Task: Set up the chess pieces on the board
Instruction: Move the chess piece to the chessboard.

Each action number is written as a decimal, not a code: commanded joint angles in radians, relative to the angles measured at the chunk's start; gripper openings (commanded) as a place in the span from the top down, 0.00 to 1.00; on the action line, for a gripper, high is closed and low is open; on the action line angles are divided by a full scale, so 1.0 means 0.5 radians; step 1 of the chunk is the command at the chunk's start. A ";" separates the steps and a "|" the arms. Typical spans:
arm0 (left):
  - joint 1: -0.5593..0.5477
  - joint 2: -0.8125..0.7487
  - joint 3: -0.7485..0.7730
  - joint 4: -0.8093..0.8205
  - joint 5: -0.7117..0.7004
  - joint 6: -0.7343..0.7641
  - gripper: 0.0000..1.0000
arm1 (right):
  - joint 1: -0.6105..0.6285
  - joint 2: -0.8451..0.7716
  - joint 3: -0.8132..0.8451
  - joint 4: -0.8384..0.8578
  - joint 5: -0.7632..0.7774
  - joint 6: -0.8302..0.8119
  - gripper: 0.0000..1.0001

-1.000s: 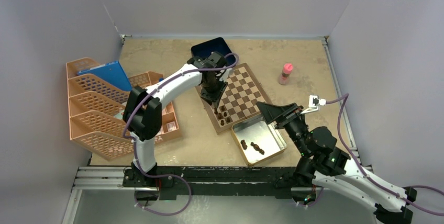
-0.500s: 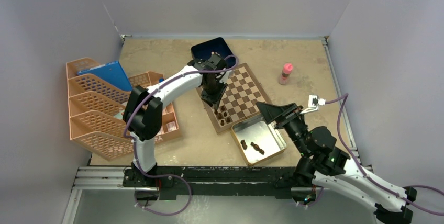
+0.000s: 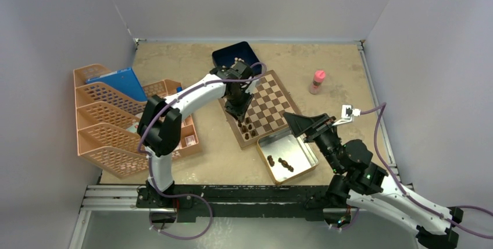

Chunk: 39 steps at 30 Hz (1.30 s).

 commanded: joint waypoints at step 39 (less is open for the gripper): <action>-0.018 -0.051 0.035 0.133 -0.326 -0.084 0.95 | 0.006 -0.044 0.067 0.059 0.050 -0.035 0.01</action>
